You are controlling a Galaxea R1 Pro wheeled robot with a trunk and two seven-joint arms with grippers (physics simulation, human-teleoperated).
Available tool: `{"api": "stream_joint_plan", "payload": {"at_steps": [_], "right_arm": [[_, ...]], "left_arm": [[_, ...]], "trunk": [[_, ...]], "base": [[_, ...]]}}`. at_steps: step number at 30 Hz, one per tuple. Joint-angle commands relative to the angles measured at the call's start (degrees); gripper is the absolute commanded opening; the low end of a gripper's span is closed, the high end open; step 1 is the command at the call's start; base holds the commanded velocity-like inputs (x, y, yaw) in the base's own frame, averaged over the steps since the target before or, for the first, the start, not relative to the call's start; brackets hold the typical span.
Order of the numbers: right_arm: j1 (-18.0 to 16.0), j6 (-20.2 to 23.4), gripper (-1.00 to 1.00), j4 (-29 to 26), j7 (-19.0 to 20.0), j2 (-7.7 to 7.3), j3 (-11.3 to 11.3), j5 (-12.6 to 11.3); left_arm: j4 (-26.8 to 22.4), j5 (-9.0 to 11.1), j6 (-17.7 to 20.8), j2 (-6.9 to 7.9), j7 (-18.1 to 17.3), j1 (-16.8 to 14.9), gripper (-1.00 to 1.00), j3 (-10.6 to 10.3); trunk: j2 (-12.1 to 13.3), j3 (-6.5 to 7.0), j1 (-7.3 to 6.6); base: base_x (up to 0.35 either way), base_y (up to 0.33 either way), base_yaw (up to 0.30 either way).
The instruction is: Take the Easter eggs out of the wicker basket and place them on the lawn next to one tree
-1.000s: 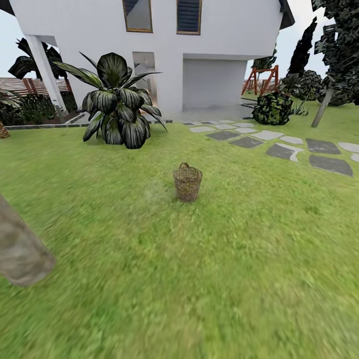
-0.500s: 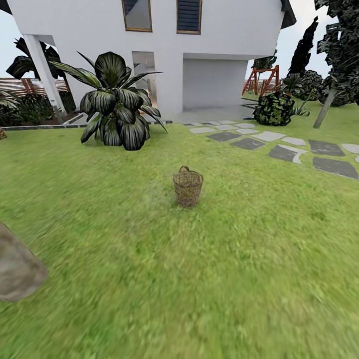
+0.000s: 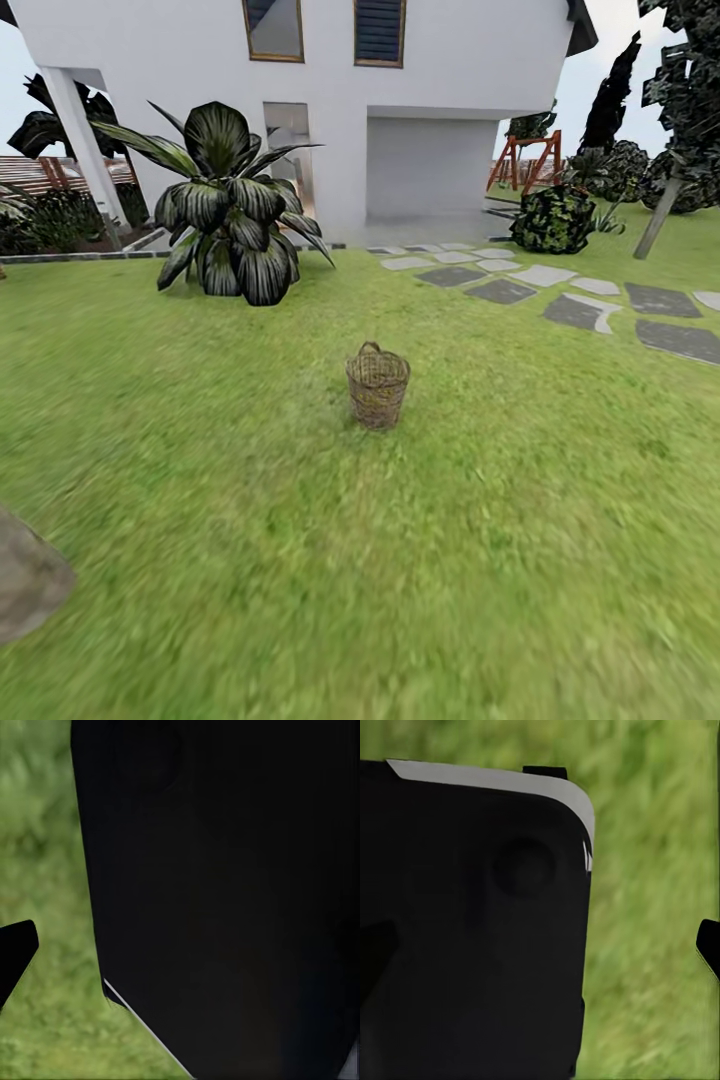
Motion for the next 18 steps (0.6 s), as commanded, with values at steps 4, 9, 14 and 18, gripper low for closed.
{"api": "stream_joint_plan", "payload": {"at_steps": [4, 9, 14, 18], "right_arm": [[-0.02, -0.20, 1.00, -0.07, 0.06, 0.00, 0.00, -0.04], [-0.02, -0.17, 1.00, -0.28, 0.10, 0.04, 0.13, 0.20], [-0.02, -0.10, 1.00, -0.55, 0.09, -0.01, 0.27, 0.43], [-0.03, -0.15, 1.00, -0.71, 0.05, -0.17, 0.32, 0.52]], "left_arm": [[0.03, 0.01, -0.10, -0.18, -0.03, -0.01, 1.00, 0.01], [0.03, 0.29, -0.10, -0.02, -0.03, -0.01, 1.00, 0.15], [0.02, 0.39, -0.05, -0.13, -0.03, -0.01, 1.00, 0.23], [0.01, 0.15, -0.08, -0.28, -0.03, -0.01, 1.00, 0.13]], "trunk": [[-0.02, -0.04, 0.03], [-0.02, -0.04, 0.03], [-0.02, -0.04, 0.03], [-0.02, -0.04, 0.03]], "base": [[0.337, 0.000, 0.000], [0.337, 0.000, 0.000], [0.337, 0.000, 0.000], [0.337, 0.000, 0.000]]}}
